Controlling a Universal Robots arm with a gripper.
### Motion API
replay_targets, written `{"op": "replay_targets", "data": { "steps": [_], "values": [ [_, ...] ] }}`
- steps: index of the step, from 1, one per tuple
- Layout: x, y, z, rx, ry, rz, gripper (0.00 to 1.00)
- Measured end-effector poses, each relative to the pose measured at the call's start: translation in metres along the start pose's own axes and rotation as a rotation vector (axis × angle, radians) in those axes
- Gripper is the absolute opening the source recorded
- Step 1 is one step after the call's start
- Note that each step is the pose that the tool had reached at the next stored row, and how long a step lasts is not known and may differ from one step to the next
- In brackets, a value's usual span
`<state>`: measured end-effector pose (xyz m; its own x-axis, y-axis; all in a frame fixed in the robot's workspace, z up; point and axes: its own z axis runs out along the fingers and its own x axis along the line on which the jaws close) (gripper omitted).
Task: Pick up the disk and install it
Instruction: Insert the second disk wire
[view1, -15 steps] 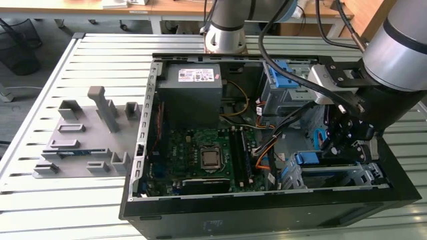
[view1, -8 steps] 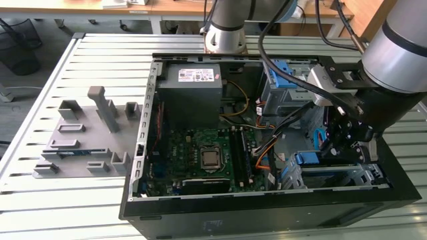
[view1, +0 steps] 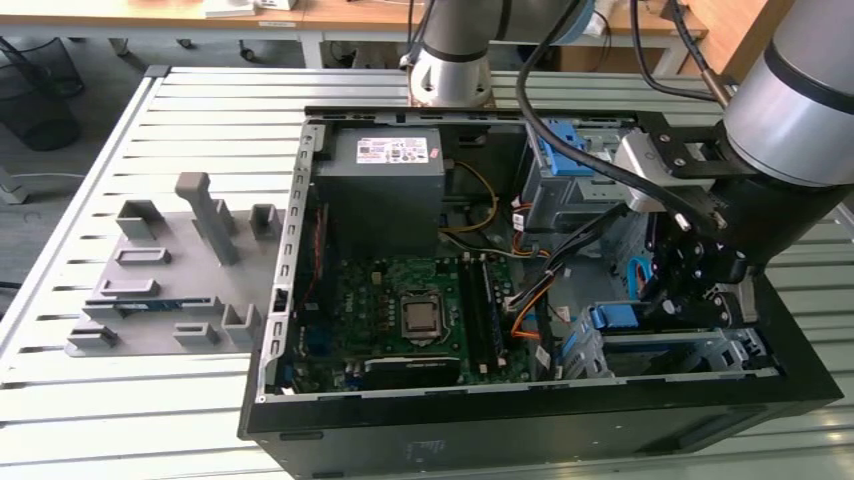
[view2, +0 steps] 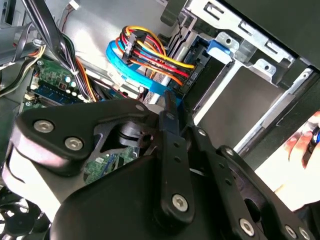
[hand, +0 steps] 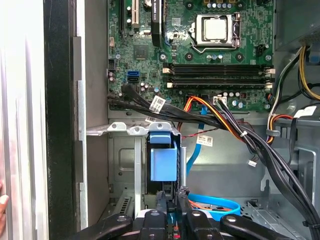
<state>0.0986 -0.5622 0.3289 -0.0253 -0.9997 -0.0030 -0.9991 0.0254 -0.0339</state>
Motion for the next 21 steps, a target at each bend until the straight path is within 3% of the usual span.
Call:
{"op": "replay_targets", "data": {
  "steps": [1, 8, 17, 19, 21],
  "values": [
    [0.0, 0.0, -0.0001, 0.0, -0.0002, 0.0, 0.24],
    [0.0, -0.0002, -0.0049, 0.0, 0.0001, 0.0, 0.24],
    [-0.0002, -0.0007, -0.0215, 0.0, 0.0, 0.0, 0.24],
    [-0.0002, -0.0007, -0.0218, 0.0, -0.0002, 0.0, 0.22],
    [-0.0002, -0.0007, -0.0219, 0.0, -0.0001, 0.0, 0.11]
  ]
}}
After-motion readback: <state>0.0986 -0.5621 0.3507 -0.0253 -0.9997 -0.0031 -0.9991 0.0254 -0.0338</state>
